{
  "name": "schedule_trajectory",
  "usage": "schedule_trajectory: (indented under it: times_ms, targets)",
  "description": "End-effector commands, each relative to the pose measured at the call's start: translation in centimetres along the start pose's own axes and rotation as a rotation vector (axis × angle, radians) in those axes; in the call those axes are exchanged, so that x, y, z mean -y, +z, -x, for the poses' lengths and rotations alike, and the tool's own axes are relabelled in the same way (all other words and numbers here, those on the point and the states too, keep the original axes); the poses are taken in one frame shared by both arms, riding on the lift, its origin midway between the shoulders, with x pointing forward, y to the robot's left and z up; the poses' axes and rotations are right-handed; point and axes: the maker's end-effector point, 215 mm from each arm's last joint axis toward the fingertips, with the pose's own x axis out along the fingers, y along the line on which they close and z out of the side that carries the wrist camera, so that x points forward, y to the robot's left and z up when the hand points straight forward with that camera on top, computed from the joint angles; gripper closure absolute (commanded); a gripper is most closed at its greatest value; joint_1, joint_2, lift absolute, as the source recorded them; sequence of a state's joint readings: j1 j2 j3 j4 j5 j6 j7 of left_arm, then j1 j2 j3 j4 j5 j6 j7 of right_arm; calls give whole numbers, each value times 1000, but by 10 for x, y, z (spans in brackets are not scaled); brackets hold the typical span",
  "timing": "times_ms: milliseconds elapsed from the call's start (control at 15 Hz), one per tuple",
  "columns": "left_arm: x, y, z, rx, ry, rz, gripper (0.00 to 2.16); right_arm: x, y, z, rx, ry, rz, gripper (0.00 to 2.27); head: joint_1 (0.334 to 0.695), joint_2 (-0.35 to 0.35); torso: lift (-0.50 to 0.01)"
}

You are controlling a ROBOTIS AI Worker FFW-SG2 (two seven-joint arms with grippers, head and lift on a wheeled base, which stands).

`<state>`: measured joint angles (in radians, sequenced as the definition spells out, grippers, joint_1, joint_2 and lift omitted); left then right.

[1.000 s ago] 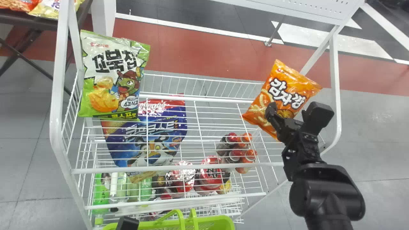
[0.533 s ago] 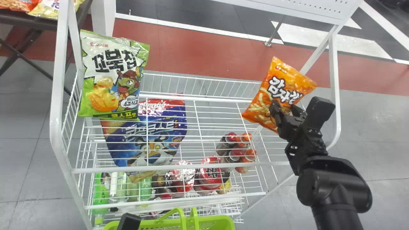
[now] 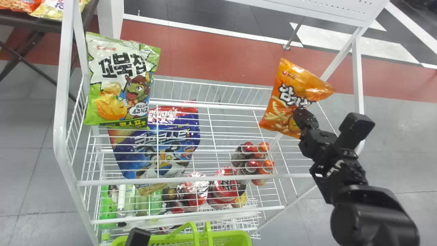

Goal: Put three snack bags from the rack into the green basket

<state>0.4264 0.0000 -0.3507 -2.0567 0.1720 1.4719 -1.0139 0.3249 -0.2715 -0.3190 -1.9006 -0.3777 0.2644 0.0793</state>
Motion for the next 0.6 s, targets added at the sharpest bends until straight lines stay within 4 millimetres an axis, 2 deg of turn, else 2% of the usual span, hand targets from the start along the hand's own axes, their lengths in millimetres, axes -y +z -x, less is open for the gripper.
schedule_trajectory:
  times_ms: [0,200,333,467,533]
  targets:
    - [2,3,0,7,-6,-3,1413,-12,16,32,-34,33,38,2226,695,-350,0]
    - [1,3,1,19,-3,-7,1413,-33,20,58,-141,123,45,2226,695,-350,0]
    - [-1,4,3,37,-1,-10,1413,-51,8,78,-255,202,11,2226,695,-350,0]
    - [-2,5,5,41,2,-10,1413,-58,-10,112,-388,268,-48,2226,695,-350,0]
    - [-3,6,6,45,4,-10,1413,-62,-25,134,-482,298,-87,2226,695,-350,0]
